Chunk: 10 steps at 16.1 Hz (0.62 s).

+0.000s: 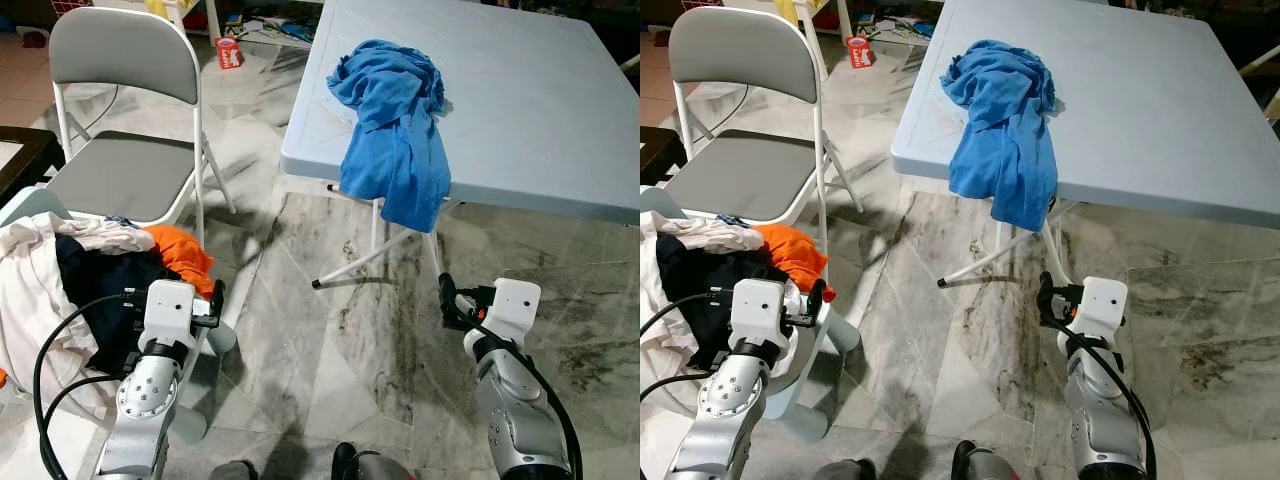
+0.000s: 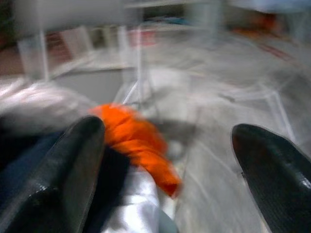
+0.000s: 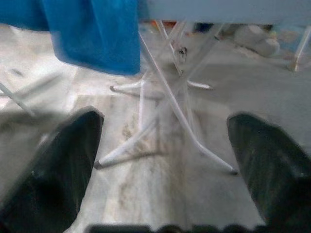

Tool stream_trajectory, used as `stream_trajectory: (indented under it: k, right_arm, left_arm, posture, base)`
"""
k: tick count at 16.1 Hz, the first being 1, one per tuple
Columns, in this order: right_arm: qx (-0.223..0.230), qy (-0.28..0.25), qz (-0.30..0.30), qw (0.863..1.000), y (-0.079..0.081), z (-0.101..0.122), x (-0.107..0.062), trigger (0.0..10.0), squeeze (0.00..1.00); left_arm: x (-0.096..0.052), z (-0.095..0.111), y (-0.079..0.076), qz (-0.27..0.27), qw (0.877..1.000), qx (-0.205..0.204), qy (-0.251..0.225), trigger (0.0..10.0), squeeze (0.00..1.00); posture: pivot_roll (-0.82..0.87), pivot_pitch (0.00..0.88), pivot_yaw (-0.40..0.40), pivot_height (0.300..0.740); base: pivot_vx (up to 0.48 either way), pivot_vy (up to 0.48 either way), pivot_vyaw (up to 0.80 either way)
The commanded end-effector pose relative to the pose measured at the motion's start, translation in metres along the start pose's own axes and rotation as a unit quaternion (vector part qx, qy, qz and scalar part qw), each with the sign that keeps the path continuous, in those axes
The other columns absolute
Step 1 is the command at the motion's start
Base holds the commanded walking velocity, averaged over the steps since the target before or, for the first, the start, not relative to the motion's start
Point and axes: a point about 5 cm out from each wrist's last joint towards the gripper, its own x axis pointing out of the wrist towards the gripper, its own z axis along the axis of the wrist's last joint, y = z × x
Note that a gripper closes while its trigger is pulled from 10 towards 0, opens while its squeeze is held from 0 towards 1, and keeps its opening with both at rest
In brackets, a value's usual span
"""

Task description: Hang hanger

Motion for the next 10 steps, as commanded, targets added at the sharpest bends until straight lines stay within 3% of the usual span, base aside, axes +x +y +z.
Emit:
stream_trajectory:
  k: [1, 7, 10]
  right_arm:
    - [-0.002, 0.003, 0.089, 0.996, 0.0409, 0.0026, 0.0062, 10.0, 0.0]
    - [0.003, -0.001, 0.096, 0.995, 0.0441, 0.0041, 0.0084, 10.0, 0.0]
    - [-0.001, -0.017, 0.072, 0.997, 0.0351, 0.0085, 0.0087, 10.0, 0.0]
  left_arm:
    - [-0.0024, -0.0024, -0.0133, 0.013, 0.999, -0.026, 0.013, 10.0, 0.0]
    - [-0.0013, -0.0013, -0.0133, 0.017, 0.999, -0.026, 0.014, 10.0, 0.0]
    - [-0.0024, 0.0, -0.0134, 0.006, 1.0, -0.015, 0.012, 10.0, 0.0]
  posture:
    - [0.2, 0.211, -0.151, 0.74]
    - [0.19, 0.218, -0.147, 0.74]
    - [0.2, 0.217, -0.13, 0.74]
  base:
    - [0.0, 0.0, 0.0]
    - [0.0, 0.0, 0.0]
    - [0.0, 0.0, 0.0]
